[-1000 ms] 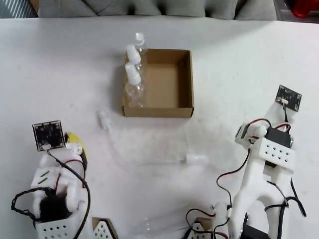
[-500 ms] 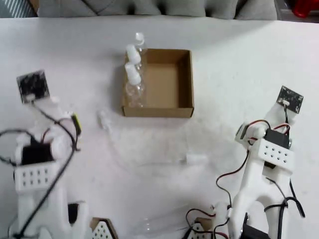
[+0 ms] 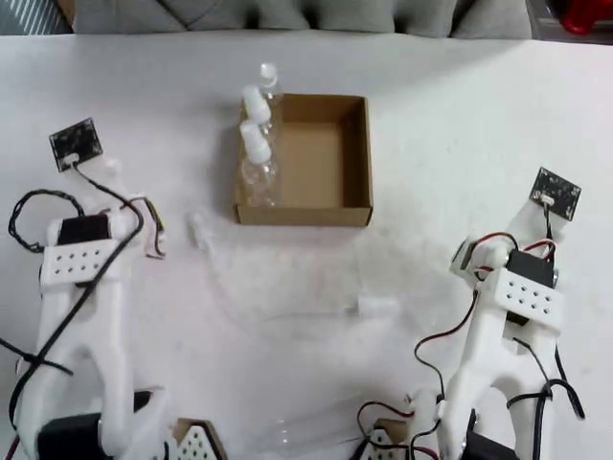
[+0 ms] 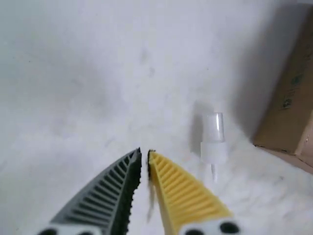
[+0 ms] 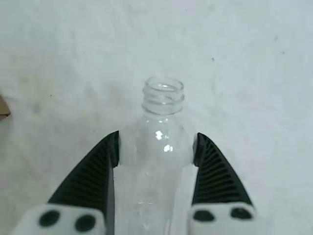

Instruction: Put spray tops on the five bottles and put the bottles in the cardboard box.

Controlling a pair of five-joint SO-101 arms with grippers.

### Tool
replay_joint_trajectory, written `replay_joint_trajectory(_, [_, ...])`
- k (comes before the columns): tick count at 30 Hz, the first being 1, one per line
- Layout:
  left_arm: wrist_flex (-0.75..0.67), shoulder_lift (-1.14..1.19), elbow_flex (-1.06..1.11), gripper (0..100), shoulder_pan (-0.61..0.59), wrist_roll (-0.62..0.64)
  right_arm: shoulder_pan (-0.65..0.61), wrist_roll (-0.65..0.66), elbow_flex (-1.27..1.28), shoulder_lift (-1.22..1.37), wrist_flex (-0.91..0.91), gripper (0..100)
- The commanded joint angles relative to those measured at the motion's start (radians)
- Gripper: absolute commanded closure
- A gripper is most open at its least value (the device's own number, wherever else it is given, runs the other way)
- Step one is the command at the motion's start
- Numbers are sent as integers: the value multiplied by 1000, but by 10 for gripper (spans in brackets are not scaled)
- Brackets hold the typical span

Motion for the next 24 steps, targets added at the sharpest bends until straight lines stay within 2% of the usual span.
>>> replay_joint_trajectory(1, [-49, 7, -60, 860, 47, 14, 1, -5, -2, -33, -12, 982])
replay_joint_trajectory(3, [-48, 12, -58, 815, 88, 14, 1, -5, -2, -33, -12, 982])
replay_joint_trajectory(8, [-51, 88, -86, 819, 160, 66, 1, -3, 2, -33, -12, 982])
replay_joint_trajectory(14, [-49, 271, -207, 804, 166, 75, 1, -3, 2, -33, -12, 982])
replay_joint_trajectory(19, [-51, 397, -255, 804, 170, 140, 1, -3, 3, -33, -12, 982])
replay_joint_trajectory(24, [-46, 490, -272, 804, 170, 152, 1, -3, 3, -33, -12, 982])
